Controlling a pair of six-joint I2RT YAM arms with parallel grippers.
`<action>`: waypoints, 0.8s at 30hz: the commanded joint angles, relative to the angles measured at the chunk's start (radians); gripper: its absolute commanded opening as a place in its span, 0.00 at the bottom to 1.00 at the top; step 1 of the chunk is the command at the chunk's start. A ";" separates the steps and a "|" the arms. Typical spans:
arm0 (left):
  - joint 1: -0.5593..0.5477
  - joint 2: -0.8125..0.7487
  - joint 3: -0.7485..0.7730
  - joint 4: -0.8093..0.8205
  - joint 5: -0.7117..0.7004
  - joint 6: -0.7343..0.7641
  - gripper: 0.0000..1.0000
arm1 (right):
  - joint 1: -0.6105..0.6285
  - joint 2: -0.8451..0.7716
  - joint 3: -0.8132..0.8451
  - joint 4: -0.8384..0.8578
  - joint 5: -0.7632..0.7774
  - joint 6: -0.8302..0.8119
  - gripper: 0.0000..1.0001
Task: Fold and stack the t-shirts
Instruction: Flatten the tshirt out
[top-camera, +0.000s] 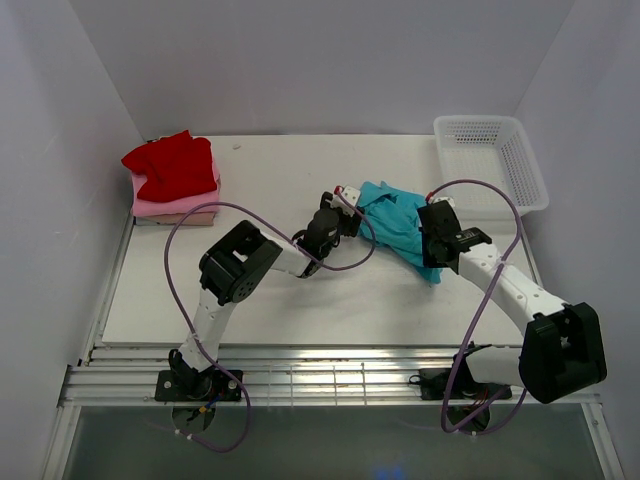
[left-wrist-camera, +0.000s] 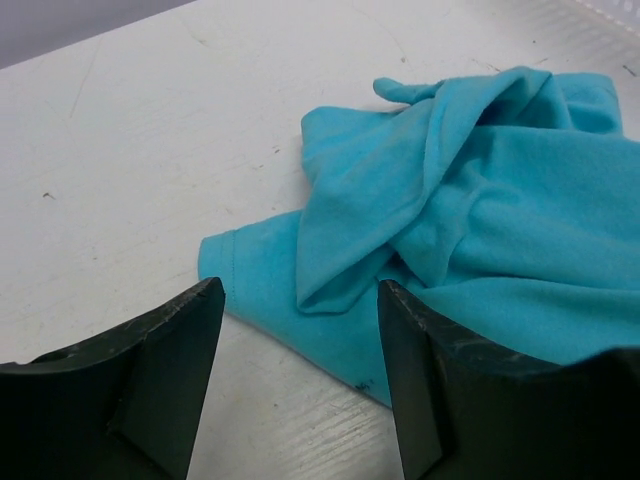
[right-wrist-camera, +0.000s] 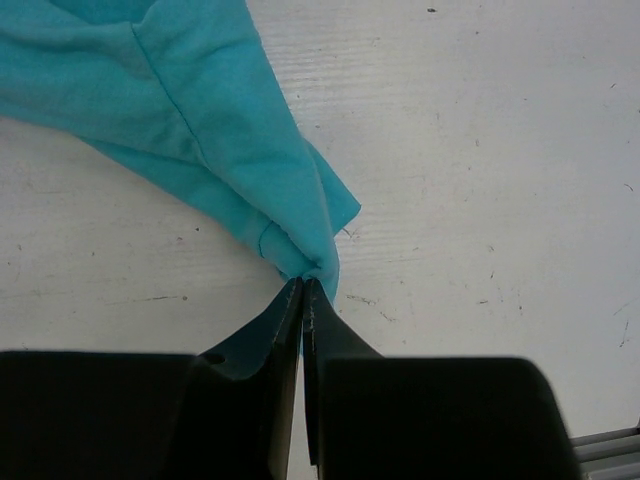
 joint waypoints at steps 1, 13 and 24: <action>-0.001 -0.020 0.015 0.050 -0.015 0.013 0.72 | 0.001 0.008 -0.019 0.050 0.001 -0.006 0.08; -0.001 0.039 0.094 0.022 -0.006 0.028 0.60 | 0.001 0.021 -0.026 0.052 0.013 -0.012 0.08; 0.011 0.026 0.080 0.039 0.025 -0.010 0.17 | 0.001 0.034 -0.035 0.063 0.016 -0.010 0.08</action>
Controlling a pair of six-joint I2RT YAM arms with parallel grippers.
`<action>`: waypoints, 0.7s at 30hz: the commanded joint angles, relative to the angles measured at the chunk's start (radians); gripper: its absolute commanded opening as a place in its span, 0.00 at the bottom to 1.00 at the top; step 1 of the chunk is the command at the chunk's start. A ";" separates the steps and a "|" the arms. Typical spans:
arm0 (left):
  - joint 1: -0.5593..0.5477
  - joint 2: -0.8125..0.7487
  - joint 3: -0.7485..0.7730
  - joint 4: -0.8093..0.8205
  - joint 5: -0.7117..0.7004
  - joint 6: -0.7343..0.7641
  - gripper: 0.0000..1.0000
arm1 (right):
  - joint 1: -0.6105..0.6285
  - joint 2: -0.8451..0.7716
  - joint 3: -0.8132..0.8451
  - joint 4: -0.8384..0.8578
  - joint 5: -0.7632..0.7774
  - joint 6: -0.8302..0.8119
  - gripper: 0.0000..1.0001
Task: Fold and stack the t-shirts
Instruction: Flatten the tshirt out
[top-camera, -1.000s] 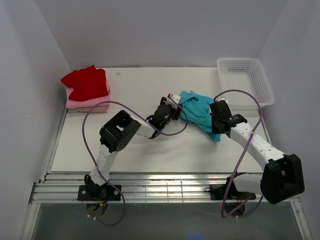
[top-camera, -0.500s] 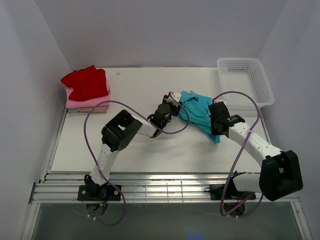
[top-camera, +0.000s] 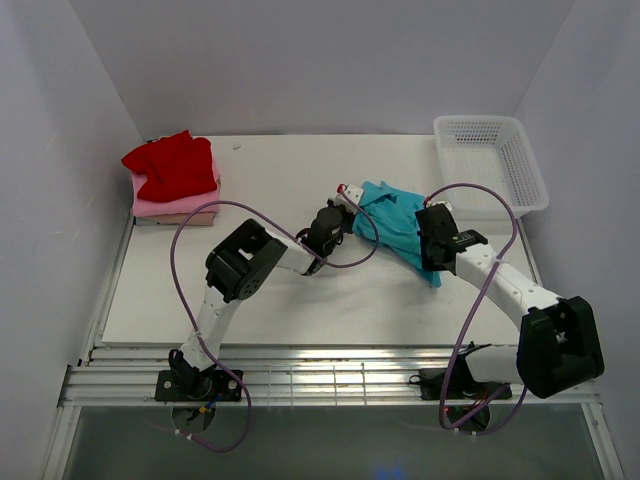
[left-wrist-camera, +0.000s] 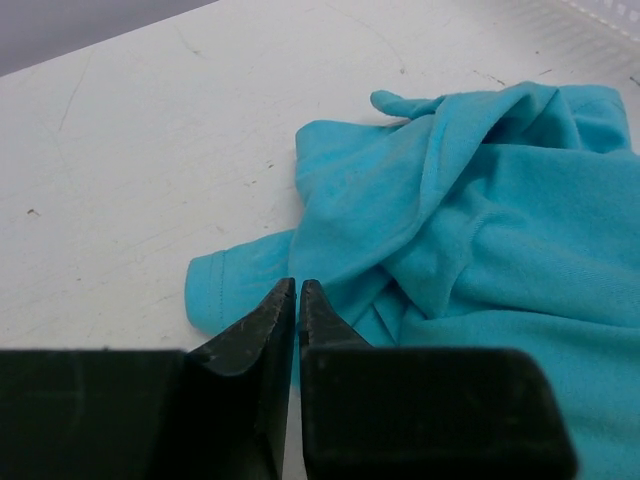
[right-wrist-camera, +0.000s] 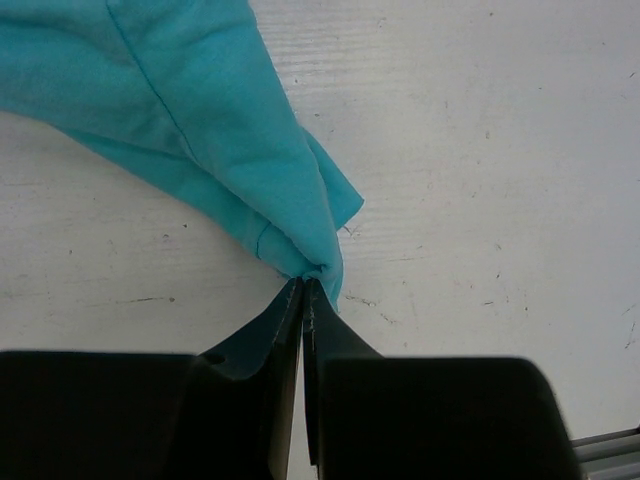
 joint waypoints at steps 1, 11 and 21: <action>0.011 -0.035 0.017 0.024 0.039 -0.028 0.15 | 0.001 0.012 -0.005 0.035 0.015 -0.002 0.08; 0.011 -0.073 0.007 0.032 0.068 -0.034 0.01 | 0.003 0.027 -0.012 0.044 0.009 -0.002 0.08; 0.010 -0.112 -0.091 0.027 0.074 -0.063 0.44 | 0.001 0.027 -0.015 0.051 -0.002 0.001 0.08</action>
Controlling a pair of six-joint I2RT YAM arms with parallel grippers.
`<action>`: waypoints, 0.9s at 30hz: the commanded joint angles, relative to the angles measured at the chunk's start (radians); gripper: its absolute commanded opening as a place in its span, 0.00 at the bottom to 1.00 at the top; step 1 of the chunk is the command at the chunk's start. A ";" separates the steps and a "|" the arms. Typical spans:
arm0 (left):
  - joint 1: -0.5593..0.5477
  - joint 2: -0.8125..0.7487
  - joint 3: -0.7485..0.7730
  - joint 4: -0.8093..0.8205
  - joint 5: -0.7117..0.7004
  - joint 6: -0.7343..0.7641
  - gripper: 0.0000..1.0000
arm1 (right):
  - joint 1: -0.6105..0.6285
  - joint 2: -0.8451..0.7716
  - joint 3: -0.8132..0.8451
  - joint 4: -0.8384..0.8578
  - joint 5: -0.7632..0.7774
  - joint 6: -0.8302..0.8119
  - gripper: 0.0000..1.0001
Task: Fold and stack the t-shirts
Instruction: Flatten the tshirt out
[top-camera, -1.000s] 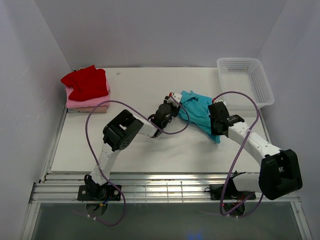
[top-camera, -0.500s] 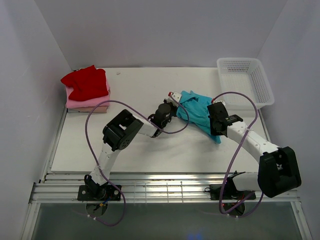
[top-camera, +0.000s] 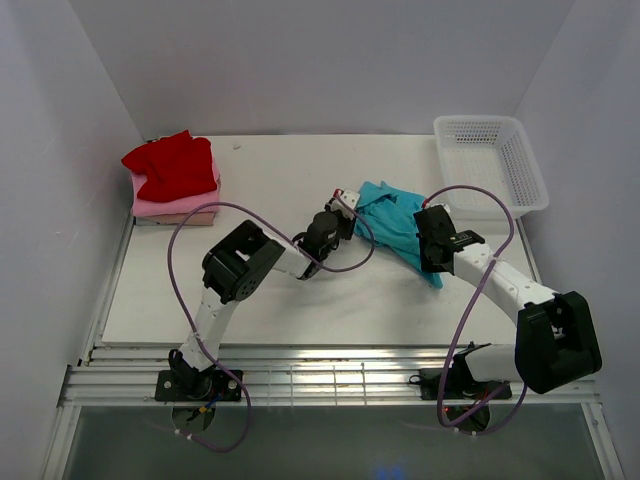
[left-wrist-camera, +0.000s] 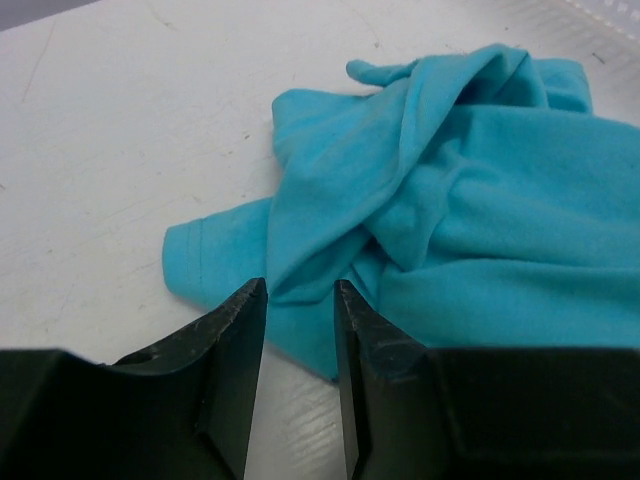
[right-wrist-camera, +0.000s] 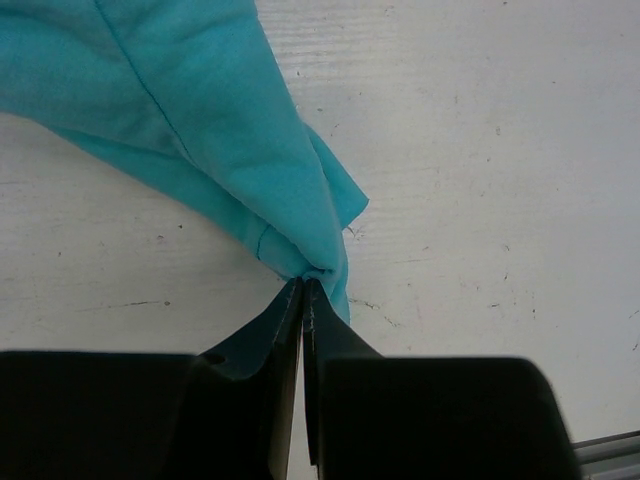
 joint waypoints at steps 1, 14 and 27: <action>0.007 -0.082 -0.042 0.023 0.017 -0.014 0.44 | 0.001 0.002 -0.001 0.034 -0.003 0.001 0.08; 0.007 0.010 0.083 0.009 0.051 0.023 0.43 | 0.001 0.040 0.002 0.046 0.003 -0.009 0.08; 0.007 0.061 0.124 -0.022 0.048 0.020 0.36 | 0.001 0.059 0.013 0.051 0.004 -0.011 0.08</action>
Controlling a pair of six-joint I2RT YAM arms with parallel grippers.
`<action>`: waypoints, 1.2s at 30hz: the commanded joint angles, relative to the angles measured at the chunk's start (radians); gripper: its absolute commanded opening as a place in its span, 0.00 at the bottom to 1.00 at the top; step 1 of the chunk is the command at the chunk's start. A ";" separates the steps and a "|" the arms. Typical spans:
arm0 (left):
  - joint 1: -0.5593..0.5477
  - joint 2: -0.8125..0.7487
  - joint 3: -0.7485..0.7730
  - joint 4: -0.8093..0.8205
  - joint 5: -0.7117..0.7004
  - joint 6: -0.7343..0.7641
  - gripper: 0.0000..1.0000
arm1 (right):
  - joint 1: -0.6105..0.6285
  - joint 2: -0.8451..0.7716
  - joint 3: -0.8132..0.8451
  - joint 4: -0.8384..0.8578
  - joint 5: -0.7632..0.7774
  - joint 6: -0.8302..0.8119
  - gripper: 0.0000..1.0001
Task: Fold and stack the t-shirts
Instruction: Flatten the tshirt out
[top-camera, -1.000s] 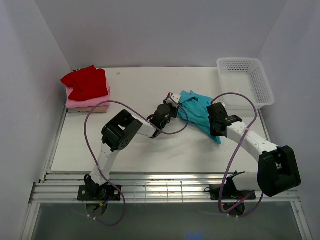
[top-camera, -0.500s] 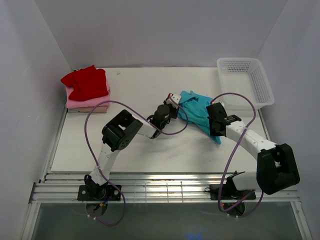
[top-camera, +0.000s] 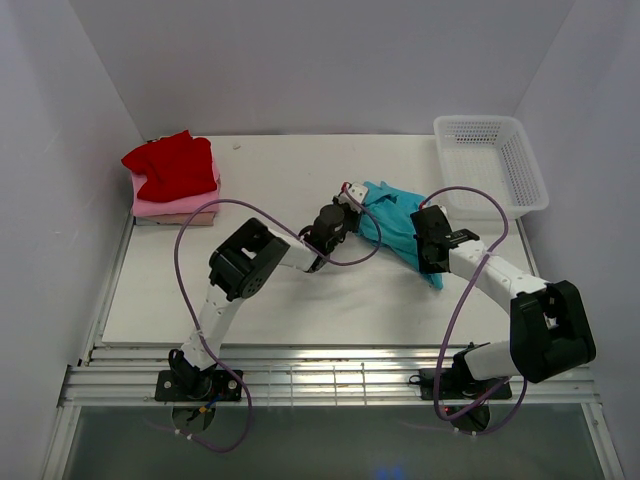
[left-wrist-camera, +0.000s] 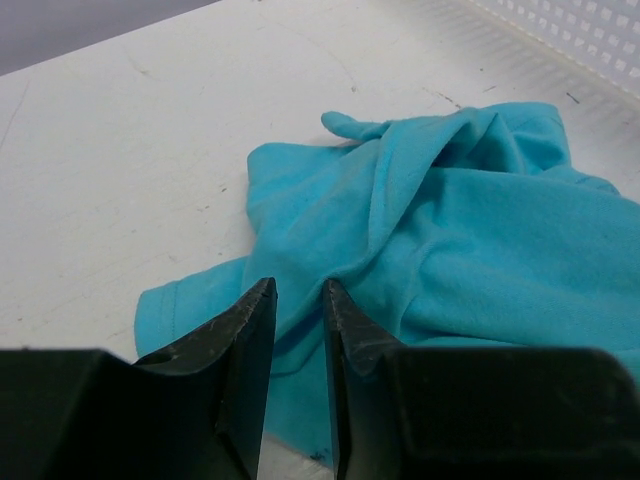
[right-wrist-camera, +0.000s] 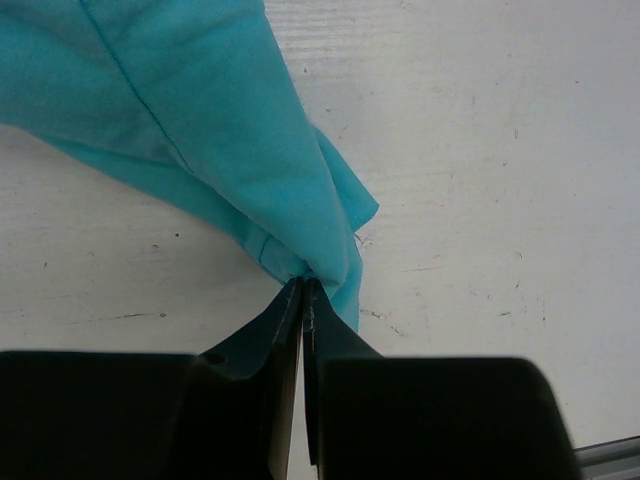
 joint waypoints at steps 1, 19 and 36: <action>0.007 0.001 0.011 -0.010 0.008 -0.001 0.35 | 0.001 0.003 0.013 0.029 0.007 -0.008 0.08; 0.020 -0.174 -0.101 0.059 -0.084 0.051 0.00 | 0.001 0.012 0.002 0.052 0.024 -0.005 0.08; 0.041 -0.944 -0.368 -0.187 -0.230 0.145 0.00 | -0.025 -0.034 0.216 0.043 0.108 -0.091 0.08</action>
